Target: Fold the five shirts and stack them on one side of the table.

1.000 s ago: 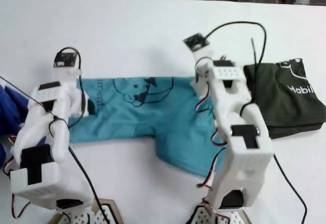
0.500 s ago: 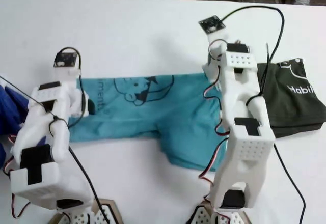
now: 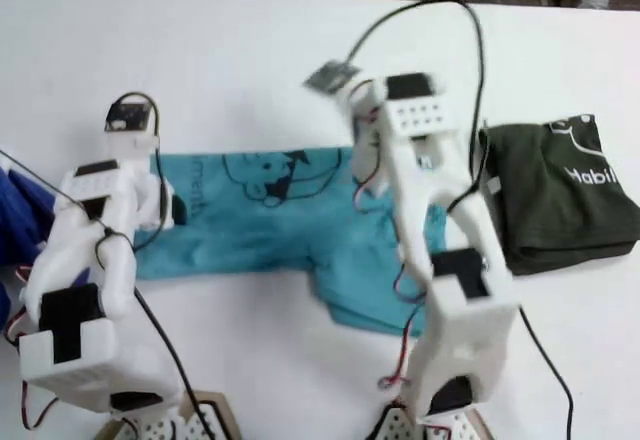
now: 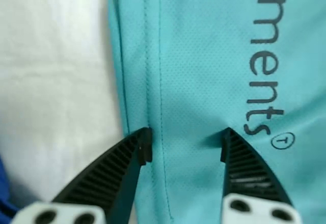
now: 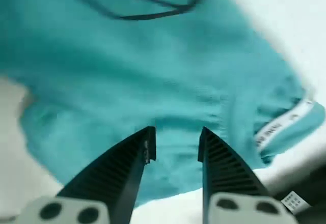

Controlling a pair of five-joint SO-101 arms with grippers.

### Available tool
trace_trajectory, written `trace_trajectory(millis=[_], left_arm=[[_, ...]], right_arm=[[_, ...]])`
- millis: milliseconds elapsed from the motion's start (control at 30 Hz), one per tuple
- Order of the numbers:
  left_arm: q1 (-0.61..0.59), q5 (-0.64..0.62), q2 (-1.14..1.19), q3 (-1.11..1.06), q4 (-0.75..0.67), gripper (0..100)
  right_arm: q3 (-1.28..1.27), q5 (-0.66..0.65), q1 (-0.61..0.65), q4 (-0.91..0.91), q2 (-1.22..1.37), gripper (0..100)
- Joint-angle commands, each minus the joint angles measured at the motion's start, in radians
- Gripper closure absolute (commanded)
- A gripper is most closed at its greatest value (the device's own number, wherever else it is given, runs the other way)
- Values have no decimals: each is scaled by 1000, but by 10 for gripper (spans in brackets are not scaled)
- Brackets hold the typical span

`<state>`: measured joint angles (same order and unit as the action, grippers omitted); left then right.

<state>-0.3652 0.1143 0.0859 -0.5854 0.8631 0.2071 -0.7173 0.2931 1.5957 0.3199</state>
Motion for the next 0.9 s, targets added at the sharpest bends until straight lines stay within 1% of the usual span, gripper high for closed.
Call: trace_trajectory(millis=[0, 67, 200, 300, 400, 667, 767, 867], left_arm=[[11, -6, 0, 30, -3, 758], [11, -6, 2, 30, -3, 758], [11, -6, 2, 30, -5, 758], [11, -6, 2, 31, -5, 758], [11, -6, 2, 31, -6, 758], [11, -6, 2, 33, -6, 758], [11, -6, 2, 33, -6, 758], [11, -6, 2, 33, -6, 758]], right_arm=[[-241, -89, 74, 7, -231, 847], [-405, -117, 96, -30, -305, 846], [-674, -124, 101, -131, -423, 845], [-810, -124, 104, -179, -492, 803], [-902, -126, 127, -194, -541, 757], [-1059, -118, 272, -239, -602, 751], [-1119, -118, 295, -295, -601, 751], [-1183, -118, 295, -392, -599, 751]])
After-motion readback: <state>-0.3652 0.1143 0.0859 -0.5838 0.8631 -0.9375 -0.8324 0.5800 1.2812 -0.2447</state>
